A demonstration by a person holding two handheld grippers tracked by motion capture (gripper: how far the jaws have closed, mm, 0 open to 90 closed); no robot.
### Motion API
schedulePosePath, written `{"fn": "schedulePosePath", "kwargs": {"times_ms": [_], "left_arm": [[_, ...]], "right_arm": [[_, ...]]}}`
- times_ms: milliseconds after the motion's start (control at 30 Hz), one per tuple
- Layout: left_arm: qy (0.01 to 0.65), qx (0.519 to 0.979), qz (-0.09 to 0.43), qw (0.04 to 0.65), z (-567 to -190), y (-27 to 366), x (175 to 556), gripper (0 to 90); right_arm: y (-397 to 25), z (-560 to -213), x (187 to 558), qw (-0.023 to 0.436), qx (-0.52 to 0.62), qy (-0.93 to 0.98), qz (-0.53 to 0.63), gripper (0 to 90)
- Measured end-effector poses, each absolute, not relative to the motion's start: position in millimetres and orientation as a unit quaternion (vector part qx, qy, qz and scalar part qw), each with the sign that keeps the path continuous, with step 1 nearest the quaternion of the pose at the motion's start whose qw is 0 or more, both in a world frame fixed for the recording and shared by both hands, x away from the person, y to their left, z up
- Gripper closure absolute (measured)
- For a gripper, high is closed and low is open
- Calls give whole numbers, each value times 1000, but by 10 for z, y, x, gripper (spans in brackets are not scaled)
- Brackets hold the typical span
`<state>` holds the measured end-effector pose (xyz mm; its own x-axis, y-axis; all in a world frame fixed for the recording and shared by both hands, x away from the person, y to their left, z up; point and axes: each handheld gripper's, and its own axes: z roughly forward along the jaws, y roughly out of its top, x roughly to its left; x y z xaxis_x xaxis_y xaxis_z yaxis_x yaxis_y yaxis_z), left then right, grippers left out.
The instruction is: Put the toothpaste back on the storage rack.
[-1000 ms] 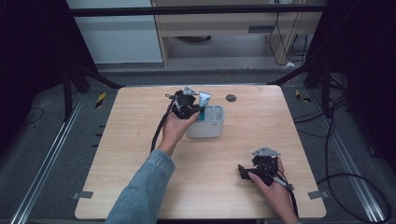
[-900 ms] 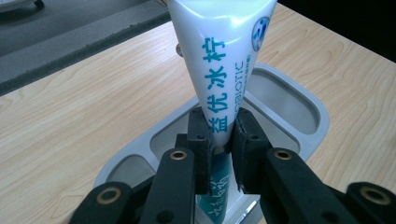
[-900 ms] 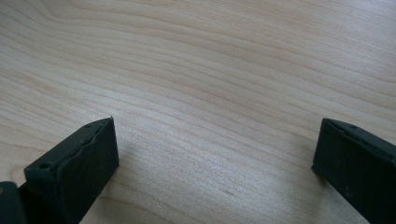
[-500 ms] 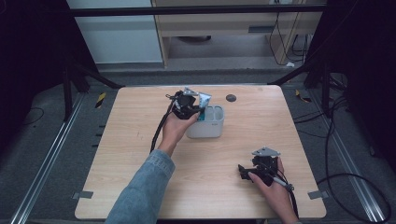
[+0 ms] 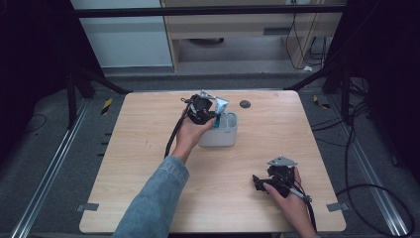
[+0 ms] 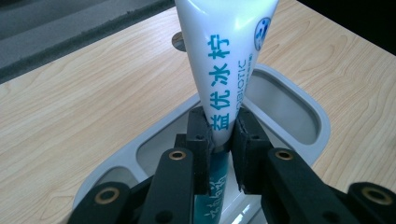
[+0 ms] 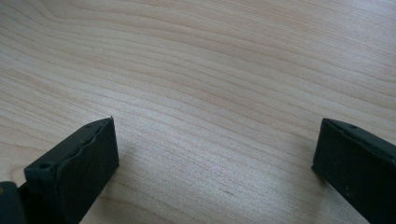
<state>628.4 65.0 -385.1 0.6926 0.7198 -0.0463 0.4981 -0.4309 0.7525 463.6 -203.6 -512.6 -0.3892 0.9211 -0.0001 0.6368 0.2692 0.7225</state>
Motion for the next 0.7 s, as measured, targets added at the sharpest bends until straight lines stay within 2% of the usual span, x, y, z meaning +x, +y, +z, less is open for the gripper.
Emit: {"fn": "schedulePosePath", "kwargs": {"times_ms": [700], "left_arm": [[366, 835, 135, 387, -3869, 589, 6315, 779]], "right_arm": [[-2036, -5127, 4636, 217, 508, 766, 328, 4]]}}
